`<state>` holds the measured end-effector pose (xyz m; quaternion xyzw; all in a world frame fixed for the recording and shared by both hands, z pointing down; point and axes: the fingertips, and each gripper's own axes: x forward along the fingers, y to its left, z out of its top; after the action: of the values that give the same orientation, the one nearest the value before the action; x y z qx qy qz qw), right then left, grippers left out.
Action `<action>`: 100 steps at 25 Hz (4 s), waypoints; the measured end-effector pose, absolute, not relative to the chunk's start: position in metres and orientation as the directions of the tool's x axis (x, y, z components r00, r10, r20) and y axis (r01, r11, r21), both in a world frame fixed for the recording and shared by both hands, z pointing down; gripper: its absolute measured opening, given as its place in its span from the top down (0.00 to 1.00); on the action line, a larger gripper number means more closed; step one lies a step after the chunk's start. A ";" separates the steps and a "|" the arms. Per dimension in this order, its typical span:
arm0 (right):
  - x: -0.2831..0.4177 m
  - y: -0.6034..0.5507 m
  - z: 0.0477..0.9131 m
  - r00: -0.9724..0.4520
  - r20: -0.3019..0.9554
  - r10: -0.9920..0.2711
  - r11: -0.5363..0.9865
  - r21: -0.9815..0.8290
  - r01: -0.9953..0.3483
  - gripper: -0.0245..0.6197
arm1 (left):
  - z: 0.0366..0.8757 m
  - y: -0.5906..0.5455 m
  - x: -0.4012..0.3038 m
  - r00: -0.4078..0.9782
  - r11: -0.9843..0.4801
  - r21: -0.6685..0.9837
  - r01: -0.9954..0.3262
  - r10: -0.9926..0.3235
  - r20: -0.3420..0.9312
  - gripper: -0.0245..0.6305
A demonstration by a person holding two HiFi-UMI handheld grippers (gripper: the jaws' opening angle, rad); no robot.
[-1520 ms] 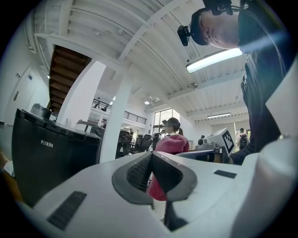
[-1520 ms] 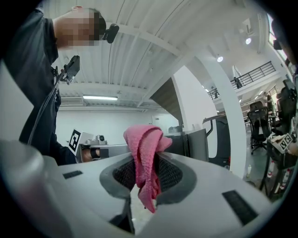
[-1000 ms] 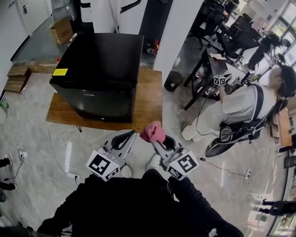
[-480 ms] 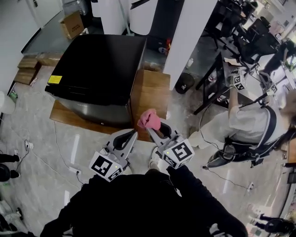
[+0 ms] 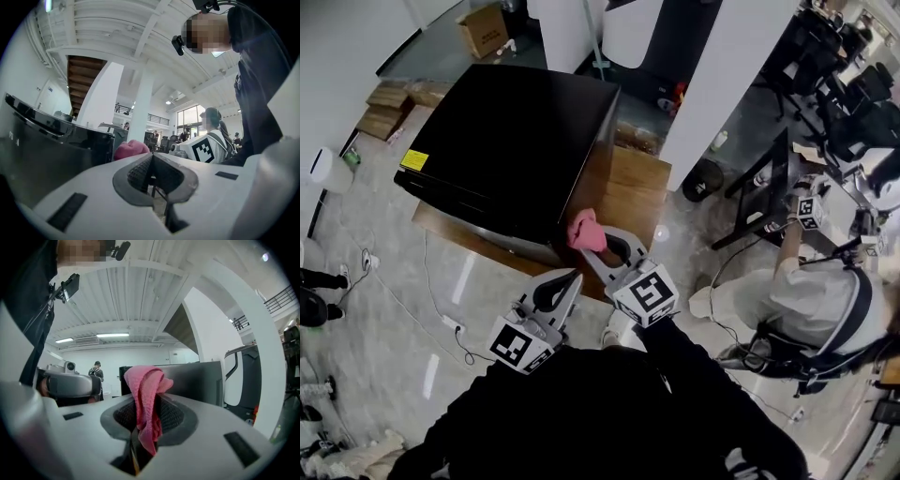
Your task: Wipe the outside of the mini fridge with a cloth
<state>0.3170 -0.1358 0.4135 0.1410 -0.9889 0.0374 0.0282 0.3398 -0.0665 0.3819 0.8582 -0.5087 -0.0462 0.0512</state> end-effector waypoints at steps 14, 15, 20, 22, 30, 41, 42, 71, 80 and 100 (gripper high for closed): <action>0.301 -0.201 0.430 -0.973 0.047 -0.227 0.966 -0.117 -0.231 0.82 | 0.405 -0.109 0.346 0.393 -0.387 0.133 -0.912 -0.920 0.018 0.95; 0.301 -0.208 0.431 -0.973 0.049 -0.227 0.966 -0.114 -0.232 0.82 | 0.407 -0.114 0.346 0.387 -0.381 0.135 -0.915 -0.922 0.019 0.95; 0.303 -0.240 0.437 -0.974 0.052 -0.219 0.970 -0.092 -0.223 0.82 | 0.411 -0.141 0.356 0.348 -0.340 0.162 -0.926 -0.937 0.023 0.95; 0.304 -0.253 0.440 -0.975 0.054 -0.218 0.972 -0.076 -0.221 0.82 | 0.410 -0.154 0.361 0.331 -0.324 0.166 -0.931 -0.944 0.014 0.95; 0.308 -0.325 0.451 -0.960 0.059 -0.272 0.960 -0.058 -0.275 0.83 | 0.420 -0.199 0.377 0.284 -0.280 0.155 -0.947 -0.959 0.007 0.95; 0.310 -0.423 0.466 -0.920 0.093 -0.381 0.921 -0.057 -0.386 0.83 | 0.429 -0.216 0.384 0.259 -0.252 0.145 -0.957 -0.966 0.027 0.95; 0.310 -0.426 0.466 -0.919 0.094 -0.383 0.920 -0.055 -0.389 0.83 | 0.429 -0.217 0.384 0.255 -0.249 0.143 -0.958 -0.967 0.026 0.95; 0.333 -0.162 0.628 -0.970 0.229 -0.085 0.991 -0.080 -0.105 0.83 | 0.597 -0.107 0.345 0.276 -0.250 0.144 -0.957 -0.938 0.208 0.95; 0.302 -0.155 0.663 -0.969 0.244 -0.051 0.986 -0.140 -0.087 0.83 | 0.627 -0.109 0.324 0.186 -0.164 0.120 -0.979 -0.961 0.206 0.95; 0.291 -0.208 0.677 -0.965 0.244 -0.100 0.976 -0.167 -0.143 0.83 | 0.632 -0.162 0.342 0.203 -0.172 0.150 -0.974 -0.953 0.223 0.95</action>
<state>0.2906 -0.2079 0.6769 0.0617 -0.9868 0.0918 0.1180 0.3417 -0.1621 0.6321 0.7644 -0.6302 0.0389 0.1301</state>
